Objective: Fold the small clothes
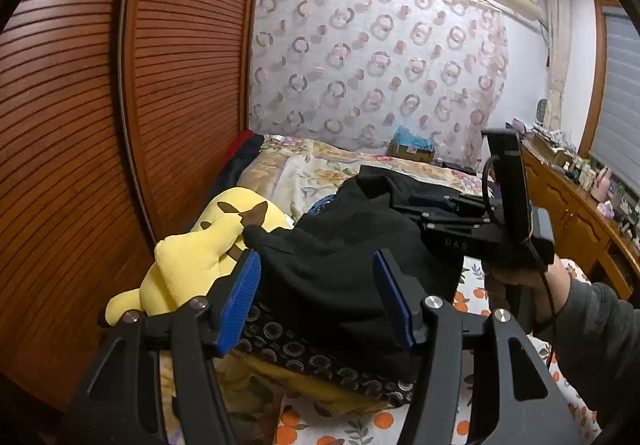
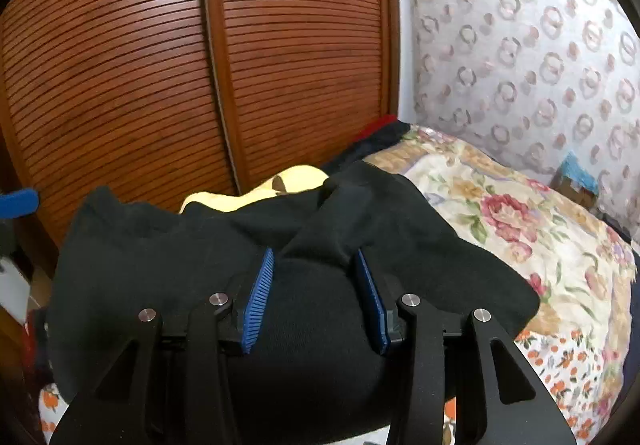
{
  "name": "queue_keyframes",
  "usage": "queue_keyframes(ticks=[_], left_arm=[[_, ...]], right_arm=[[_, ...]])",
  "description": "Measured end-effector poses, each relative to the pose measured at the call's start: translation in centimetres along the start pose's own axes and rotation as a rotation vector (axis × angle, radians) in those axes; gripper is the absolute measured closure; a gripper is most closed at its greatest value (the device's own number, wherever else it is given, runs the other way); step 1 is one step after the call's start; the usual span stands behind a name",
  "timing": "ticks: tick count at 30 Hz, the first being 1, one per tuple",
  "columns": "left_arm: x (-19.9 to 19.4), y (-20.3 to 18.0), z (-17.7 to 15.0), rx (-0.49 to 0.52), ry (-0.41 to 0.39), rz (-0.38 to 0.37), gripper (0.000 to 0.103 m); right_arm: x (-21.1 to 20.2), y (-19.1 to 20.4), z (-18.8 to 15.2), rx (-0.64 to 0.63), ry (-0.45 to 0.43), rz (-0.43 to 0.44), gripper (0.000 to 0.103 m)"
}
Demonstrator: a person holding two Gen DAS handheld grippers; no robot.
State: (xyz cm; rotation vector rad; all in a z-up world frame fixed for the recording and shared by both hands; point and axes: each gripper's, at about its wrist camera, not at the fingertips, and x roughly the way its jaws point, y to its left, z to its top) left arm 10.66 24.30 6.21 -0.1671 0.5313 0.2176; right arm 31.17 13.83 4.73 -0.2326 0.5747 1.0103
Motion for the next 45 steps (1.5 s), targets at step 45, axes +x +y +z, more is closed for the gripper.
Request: queue_keyframes(ticks=[45], left_arm=[[-8.1,-16.7,-5.6,0.207,-0.057,-0.21,0.044]], right_arm=[[-35.3,1.2,-18.9,0.313,-0.219,-0.506,0.022]])
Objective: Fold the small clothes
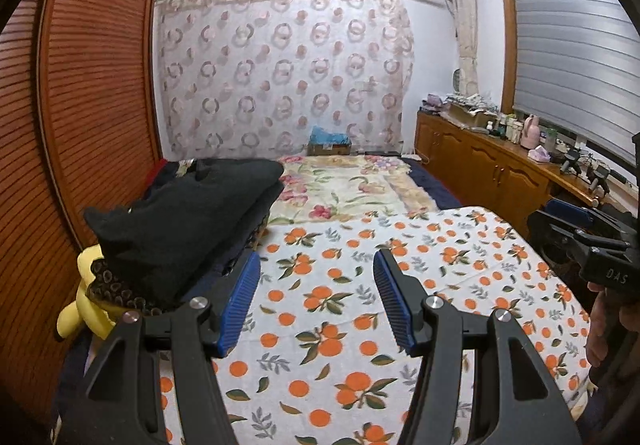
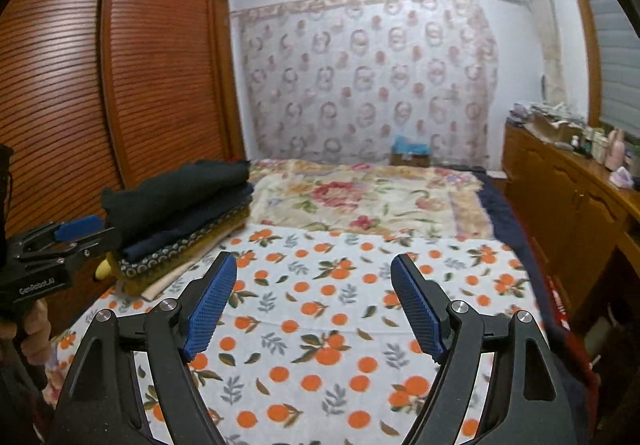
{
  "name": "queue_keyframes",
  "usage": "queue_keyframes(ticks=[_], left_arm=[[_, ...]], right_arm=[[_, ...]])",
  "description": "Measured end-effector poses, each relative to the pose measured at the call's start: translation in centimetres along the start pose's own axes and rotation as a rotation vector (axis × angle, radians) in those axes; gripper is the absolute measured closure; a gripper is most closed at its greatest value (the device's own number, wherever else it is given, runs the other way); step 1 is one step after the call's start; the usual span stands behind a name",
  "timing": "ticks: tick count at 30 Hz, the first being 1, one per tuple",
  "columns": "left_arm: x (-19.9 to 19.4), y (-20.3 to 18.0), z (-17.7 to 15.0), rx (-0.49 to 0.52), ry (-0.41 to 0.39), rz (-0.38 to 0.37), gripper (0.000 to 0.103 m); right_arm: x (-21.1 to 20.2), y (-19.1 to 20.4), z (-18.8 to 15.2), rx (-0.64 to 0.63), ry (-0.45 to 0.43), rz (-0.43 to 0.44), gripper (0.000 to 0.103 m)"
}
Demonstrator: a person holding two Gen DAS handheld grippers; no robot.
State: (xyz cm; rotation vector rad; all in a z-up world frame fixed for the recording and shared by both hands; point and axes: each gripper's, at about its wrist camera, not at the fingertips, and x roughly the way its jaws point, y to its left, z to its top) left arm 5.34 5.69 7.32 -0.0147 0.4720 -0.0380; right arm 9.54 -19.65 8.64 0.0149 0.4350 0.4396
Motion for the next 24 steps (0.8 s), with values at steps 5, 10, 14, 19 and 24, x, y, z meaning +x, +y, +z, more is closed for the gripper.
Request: queue_keyframes(ticks=[5,10,14,19,24], left_arm=[[-1.7,-1.2,1.2,0.017,-0.037,-0.015,0.044],[-3.0,-1.7,2.0,0.014,-0.043,-0.017,0.044],[-3.6,-1.9,2.1,0.008,-0.056,-0.011,0.044],[-3.9,-1.9,2.0,0.009,-0.056,-0.007,0.044],[-3.9,-1.8,2.0,0.007,-0.052,-0.005,0.044]], right_arm=[[-2.7,-0.5,0.6,0.007,-0.046,-0.042,0.022],[-4.4,-0.6,1.2,0.015,-0.08,-0.06,0.022],[-5.1,-0.5,1.5,0.013,-0.103,-0.101,0.022],[-5.2,-0.4,1.3,0.015,-0.105,-0.106,0.022],[-5.2,-0.3,1.3,0.011,-0.107,-0.11,0.022]])
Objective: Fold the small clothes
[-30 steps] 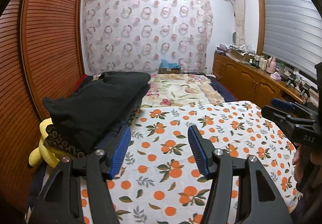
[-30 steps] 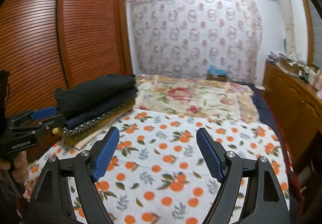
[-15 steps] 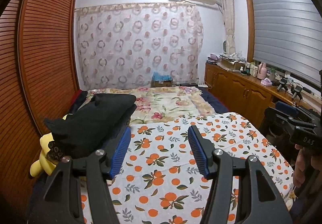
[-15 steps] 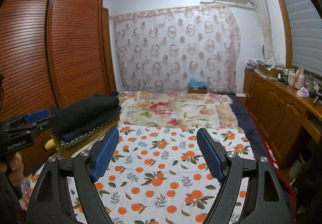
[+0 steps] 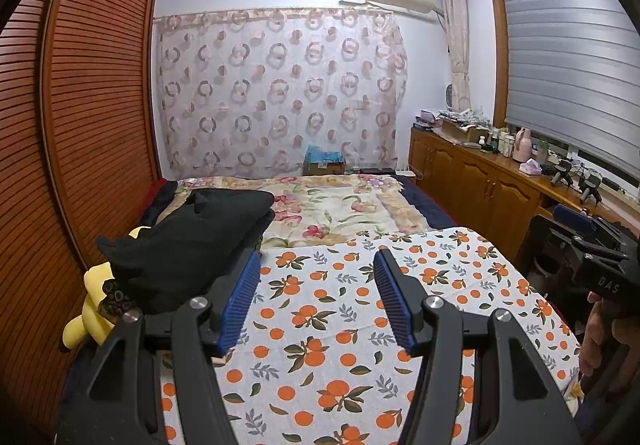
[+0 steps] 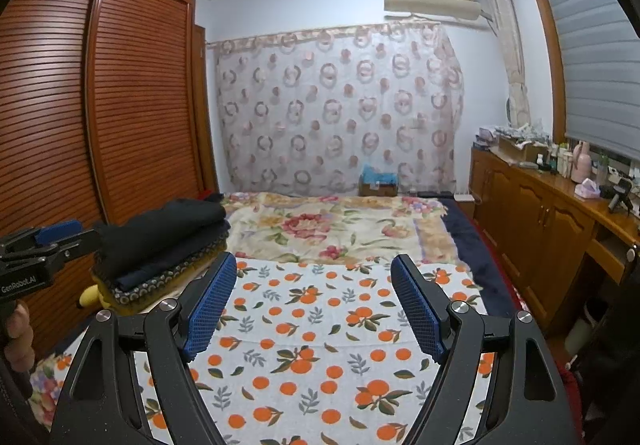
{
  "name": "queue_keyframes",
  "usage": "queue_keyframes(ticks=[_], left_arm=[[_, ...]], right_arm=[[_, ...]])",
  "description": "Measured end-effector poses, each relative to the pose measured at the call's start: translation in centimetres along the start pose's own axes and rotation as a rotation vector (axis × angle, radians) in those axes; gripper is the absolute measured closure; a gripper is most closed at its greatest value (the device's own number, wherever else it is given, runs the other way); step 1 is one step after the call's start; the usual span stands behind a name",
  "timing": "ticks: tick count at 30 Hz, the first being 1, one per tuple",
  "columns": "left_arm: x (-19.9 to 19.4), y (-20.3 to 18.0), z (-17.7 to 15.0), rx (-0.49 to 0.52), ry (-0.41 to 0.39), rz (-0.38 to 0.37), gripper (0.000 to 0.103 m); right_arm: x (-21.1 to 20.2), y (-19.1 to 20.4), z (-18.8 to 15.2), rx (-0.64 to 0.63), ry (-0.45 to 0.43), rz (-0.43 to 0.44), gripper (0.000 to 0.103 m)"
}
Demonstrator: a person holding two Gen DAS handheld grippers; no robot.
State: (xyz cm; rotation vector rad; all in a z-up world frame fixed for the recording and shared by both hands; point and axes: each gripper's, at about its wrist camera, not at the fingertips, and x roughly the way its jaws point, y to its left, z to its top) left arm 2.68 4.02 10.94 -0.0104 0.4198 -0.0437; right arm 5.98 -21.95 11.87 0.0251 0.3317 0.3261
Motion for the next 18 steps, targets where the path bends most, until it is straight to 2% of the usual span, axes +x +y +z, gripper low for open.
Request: queue_keyframes(ticks=[18], left_arm=[[0.25,0.6,-0.39,-0.004,0.005,0.003,0.044]], right_arm=[[-0.07,-0.18,-0.14,0.004,0.002,0.0,0.022]])
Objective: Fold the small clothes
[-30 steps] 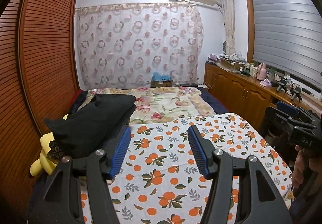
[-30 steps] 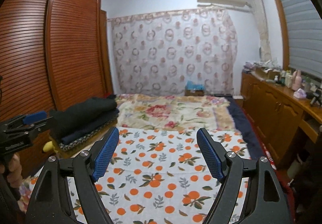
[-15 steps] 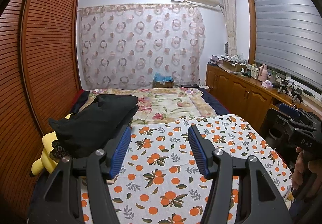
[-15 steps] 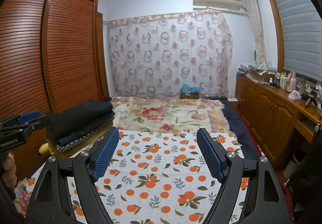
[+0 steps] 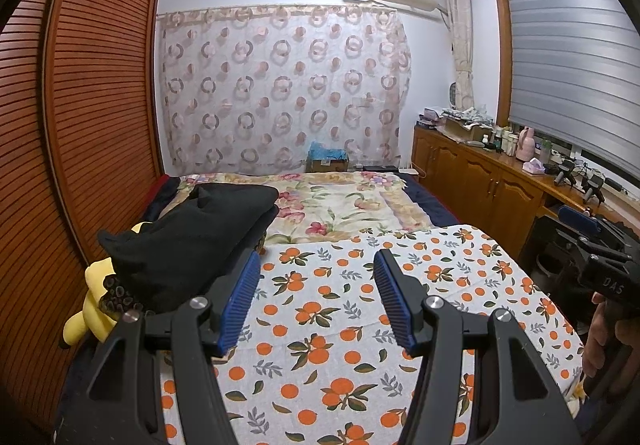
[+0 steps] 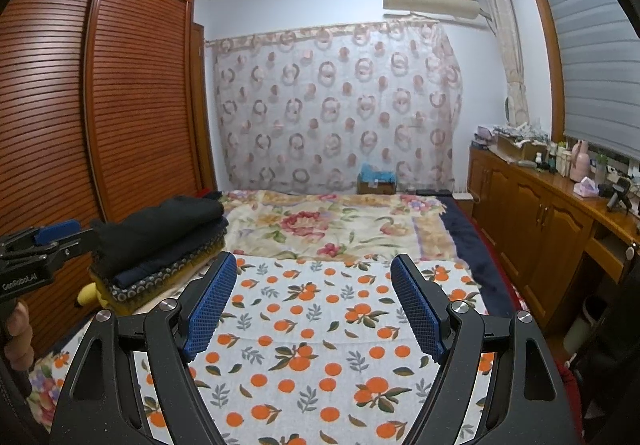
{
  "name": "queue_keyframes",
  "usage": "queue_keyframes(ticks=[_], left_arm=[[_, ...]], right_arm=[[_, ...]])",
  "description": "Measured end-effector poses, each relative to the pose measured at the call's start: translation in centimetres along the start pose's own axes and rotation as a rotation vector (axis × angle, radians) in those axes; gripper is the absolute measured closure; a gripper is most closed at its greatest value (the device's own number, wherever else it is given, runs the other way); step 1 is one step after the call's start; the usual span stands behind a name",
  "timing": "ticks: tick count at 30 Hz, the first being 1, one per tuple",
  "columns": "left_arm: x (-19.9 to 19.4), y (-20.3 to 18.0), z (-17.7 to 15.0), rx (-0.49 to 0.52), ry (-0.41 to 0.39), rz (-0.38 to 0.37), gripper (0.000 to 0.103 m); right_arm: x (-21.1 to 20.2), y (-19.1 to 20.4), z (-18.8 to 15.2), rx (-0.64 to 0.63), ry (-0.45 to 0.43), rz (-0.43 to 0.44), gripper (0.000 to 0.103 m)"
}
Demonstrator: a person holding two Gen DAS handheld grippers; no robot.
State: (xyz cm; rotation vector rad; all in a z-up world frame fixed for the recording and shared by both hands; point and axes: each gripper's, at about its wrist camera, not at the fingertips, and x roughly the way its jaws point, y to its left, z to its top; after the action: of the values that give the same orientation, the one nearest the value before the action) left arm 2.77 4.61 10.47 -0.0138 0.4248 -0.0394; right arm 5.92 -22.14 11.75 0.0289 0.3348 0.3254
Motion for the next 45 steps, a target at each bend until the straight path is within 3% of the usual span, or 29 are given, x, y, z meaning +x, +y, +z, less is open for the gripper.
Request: queue_keyframes(ticks=[45], left_arm=[[0.13,0.46,-0.22,-0.001,0.002,0.003,0.044]], right_arm=[[0.0,-0.08,0.18,-0.001,0.0,0.0,0.022]])
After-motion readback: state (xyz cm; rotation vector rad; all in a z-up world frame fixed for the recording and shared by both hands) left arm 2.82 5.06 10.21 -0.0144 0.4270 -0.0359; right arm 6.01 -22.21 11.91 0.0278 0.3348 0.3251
